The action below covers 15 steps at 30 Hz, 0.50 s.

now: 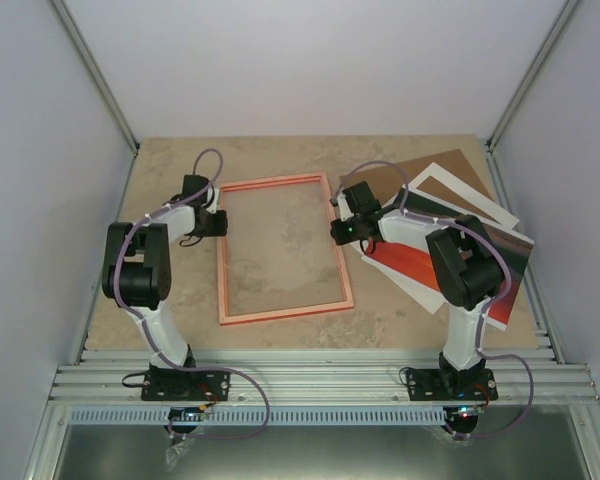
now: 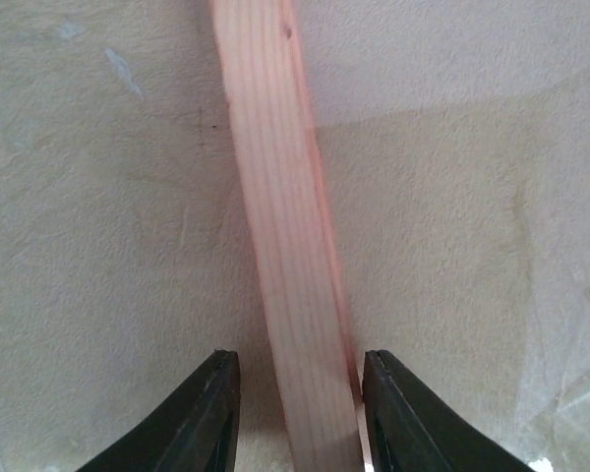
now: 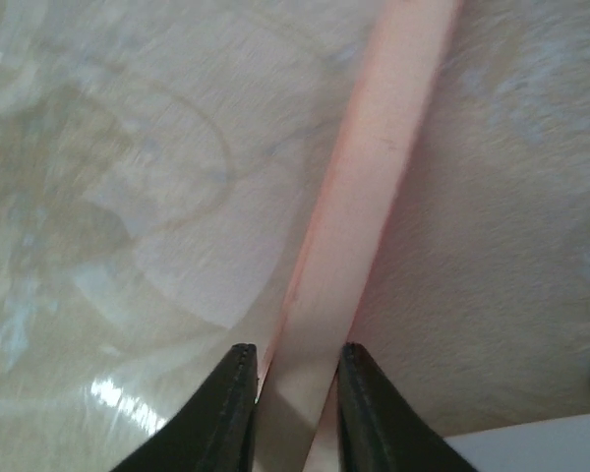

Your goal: Put the photo into the frame

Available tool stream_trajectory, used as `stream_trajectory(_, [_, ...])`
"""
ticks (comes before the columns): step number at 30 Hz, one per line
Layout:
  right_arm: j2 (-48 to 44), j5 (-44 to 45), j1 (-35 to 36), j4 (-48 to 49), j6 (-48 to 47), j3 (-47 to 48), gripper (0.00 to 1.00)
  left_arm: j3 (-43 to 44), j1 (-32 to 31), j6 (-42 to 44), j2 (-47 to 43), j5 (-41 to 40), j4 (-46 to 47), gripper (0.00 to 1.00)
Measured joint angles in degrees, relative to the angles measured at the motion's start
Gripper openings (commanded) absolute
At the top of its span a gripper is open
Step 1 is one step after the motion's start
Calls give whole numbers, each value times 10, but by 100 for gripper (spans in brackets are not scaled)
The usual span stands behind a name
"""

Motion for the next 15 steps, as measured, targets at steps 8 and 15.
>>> stream_trajectory(8, [1,45,-1,22,26,2,0,-2,-7,-16,-12,-5,-2,28])
stream_trajectory(15, [-66,58,4,32,27,-61,0,-6,-6,-34,-78,0,20,21])
